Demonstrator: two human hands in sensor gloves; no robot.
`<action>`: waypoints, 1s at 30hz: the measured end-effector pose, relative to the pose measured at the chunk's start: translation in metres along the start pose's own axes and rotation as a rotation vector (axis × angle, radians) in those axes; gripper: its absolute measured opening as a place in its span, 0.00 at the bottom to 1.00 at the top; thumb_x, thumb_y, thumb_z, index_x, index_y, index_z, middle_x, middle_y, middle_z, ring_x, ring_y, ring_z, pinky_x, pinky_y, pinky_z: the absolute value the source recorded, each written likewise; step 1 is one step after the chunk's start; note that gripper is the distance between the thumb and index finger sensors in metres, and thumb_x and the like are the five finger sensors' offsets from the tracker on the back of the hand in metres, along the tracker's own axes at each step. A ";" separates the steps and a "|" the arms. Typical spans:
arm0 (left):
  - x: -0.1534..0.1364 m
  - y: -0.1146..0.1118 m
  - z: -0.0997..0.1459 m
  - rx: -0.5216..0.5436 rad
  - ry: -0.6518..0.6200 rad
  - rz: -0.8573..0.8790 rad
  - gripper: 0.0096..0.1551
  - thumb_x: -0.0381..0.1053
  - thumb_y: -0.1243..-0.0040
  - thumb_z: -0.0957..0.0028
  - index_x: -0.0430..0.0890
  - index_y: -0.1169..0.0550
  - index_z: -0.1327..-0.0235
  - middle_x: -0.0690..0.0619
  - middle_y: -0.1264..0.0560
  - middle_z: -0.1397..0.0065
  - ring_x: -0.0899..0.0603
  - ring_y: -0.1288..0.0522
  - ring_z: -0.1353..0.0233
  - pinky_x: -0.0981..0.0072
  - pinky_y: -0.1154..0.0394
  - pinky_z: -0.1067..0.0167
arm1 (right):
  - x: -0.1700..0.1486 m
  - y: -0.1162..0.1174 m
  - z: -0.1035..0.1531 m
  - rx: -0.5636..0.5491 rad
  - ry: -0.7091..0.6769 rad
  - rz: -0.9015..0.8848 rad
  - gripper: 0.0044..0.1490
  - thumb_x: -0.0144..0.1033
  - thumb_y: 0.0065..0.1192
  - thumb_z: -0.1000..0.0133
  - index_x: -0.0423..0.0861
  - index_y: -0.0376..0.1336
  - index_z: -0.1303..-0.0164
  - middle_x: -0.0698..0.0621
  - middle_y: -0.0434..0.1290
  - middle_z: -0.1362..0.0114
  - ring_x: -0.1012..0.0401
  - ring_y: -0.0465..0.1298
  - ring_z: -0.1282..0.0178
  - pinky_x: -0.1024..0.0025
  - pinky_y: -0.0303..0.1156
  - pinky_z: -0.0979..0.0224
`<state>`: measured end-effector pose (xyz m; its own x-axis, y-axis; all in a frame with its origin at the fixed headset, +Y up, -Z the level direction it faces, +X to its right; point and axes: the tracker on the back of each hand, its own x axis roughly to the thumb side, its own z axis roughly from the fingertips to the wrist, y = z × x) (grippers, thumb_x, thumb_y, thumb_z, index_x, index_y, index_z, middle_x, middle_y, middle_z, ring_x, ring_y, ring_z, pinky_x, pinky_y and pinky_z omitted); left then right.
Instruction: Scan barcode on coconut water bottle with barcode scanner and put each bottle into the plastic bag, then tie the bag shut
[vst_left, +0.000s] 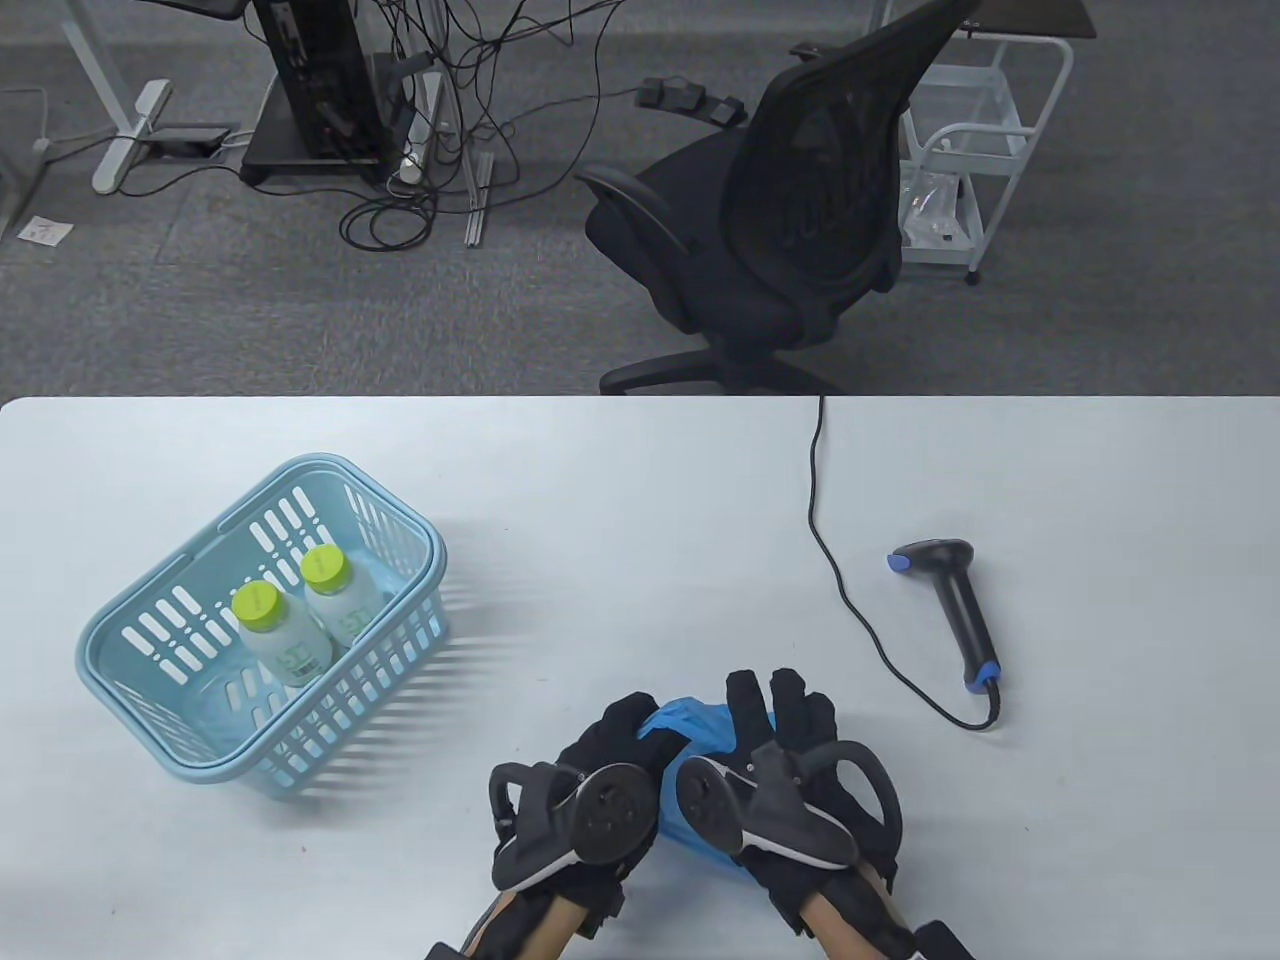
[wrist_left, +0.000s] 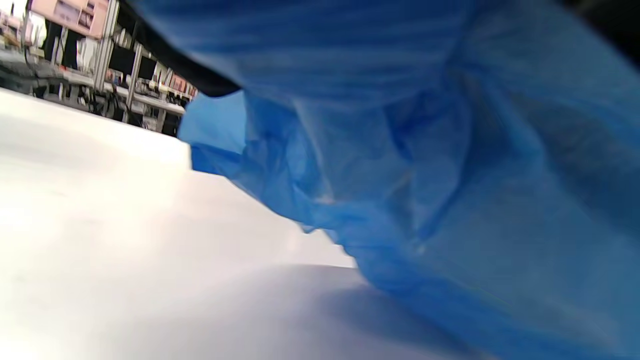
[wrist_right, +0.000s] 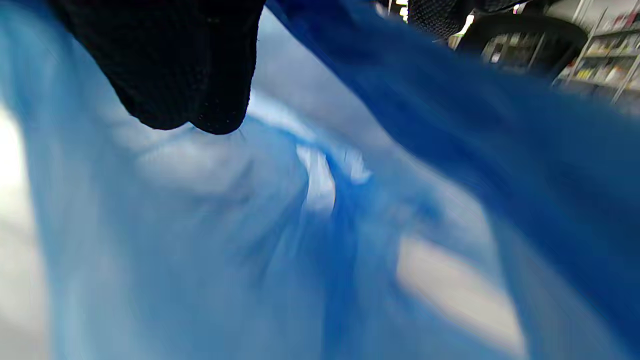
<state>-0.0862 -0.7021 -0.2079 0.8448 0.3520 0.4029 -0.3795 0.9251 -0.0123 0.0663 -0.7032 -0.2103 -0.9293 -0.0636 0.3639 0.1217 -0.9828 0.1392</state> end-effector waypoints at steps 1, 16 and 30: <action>-0.001 0.000 0.000 -0.009 -0.007 0.032 0.25 0.40 0.42 0.32 0.56 0.25 0.22 0.45 0.30 0.17 0.53 0.21 0.47 0.54 0.15 0.48 | -0.001 0.002 0.000 -0.033 0.015 -0.007 0.25 0.51 0.70 0.45 0.65 0.69 0.36 0.32 0.49 0.12 0.23 0.52 0.19 0.23 0.51 0.25; 0.019 -0.013 -0.002 -0.340 -0.027 -0.380 0.31 0.44 0.40 0.31 0.46 0.32 0.15 0.34 0.43 0.12 0.55 0.21 0.51 0.57 0.15 0.51 | -0.030 0.018 -0.014 -0.222 0.292 0.203 0.41 0.62 0.76 0.53 0.65 0.64 0.29 0.60 0.71 0.42 0.59 0.78 0.37 0.47 0.73 0.27; -0.001 -0.007 -0.003 -0.183 0.152 -0.506 0.34 0.49 0.36 0.31 0.68 0.37 0.16 0.52 0.18 0.31 0.58 0.20 0.66 0.60 0.14 0.64 | -0.021 0.024 -0.008 -0.241 0.249 0.311 0.19 0.56 0.81 0.54 0.61 0.70 0.60 0.55 0.67 0.33 0.47 0.75 0.25 0.37 0.69 0.24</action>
<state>-0.0837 -0.7087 -0.2109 0.9546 -0.1385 0.2638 0.1477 0.9889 -0.0153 0.0859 -0.7271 -0.2215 -0.9204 -0.3727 0.1184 0.3509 -0.9207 -0.1707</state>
